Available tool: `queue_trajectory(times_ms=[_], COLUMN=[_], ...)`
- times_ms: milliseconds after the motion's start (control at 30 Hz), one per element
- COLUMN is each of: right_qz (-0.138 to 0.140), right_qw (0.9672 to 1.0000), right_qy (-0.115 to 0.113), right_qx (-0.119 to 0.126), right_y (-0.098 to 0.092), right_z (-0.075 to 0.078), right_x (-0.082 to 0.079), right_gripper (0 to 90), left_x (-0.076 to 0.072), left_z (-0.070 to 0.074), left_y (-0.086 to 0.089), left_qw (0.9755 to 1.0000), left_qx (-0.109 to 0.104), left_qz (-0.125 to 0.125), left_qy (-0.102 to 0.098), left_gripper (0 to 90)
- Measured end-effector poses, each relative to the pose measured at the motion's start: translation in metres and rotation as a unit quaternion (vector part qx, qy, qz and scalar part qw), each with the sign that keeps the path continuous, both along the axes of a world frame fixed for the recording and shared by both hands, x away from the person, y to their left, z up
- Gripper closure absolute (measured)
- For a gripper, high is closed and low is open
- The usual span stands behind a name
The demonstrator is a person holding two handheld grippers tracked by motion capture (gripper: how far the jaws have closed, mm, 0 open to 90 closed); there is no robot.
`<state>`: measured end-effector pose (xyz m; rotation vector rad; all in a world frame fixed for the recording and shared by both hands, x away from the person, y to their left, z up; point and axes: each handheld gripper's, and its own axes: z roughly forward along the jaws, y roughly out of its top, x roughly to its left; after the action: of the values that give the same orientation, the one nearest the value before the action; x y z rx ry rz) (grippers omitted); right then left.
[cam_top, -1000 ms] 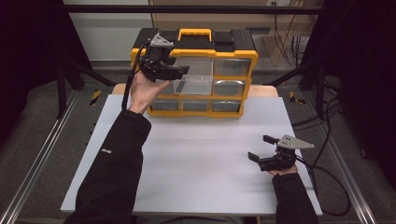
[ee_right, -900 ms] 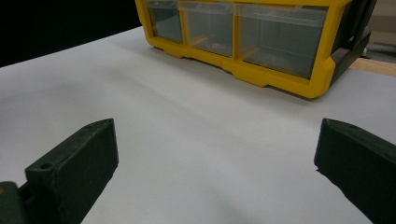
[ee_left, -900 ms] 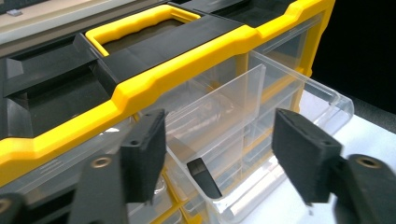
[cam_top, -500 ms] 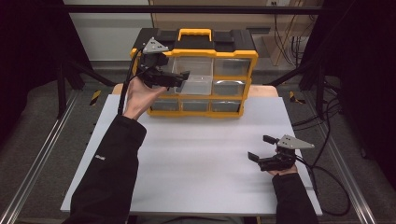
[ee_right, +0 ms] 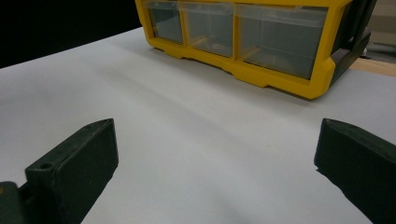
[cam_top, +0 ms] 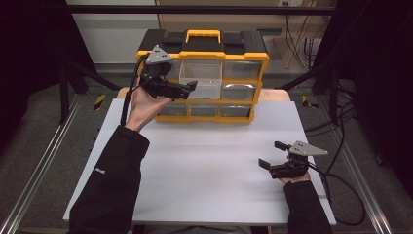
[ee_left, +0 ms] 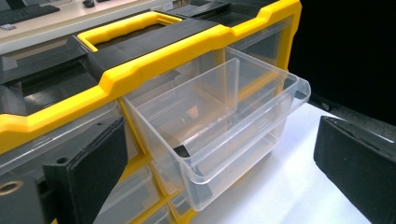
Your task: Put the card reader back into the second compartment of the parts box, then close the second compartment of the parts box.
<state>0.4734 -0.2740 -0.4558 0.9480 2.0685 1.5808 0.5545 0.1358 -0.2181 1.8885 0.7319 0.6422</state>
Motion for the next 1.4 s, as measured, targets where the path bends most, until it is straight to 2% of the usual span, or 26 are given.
queue_trajectory(times_ms=[433, 833, 1000, 1400], right_qz=[-0.001, -0.002, -0.001, -0.001], right_qw=[1.0000, 1.0000, 1.0000, 1.0000], right_qy=[0.001, 0.002, 0.003, 0.002], right_qx=[0.001, 0.002, 0.001, 0.001], right_y=[0.000, 0.000, 0.000, 0.000], right_z=[0.000, 0.000, 0.000, 0.000], right_x=[0.000, 0.000, 0.000, 0.001], right_gripper=[0.3, 0.3, 0.3, 0.3], left_x=[-0.011, -0.019, -0.020, -0.025], left_z=[-0.007, -0.019, -0.024, -0.030], left_y=[0.002, 0.003, 0.003, 0.002], left_qw=[0.9999, 0.9997, 0.9995, 0.9995], left_qx=[-0.003, -0.003, -0.004, -0.006], left_qz=[-0.014, -0.024, -0.029, -0.030], left_qy=[-0.007, -0.006, -0.015, -0.012], left_gripper=[2.2, 2.2, 2.2, 2.2])
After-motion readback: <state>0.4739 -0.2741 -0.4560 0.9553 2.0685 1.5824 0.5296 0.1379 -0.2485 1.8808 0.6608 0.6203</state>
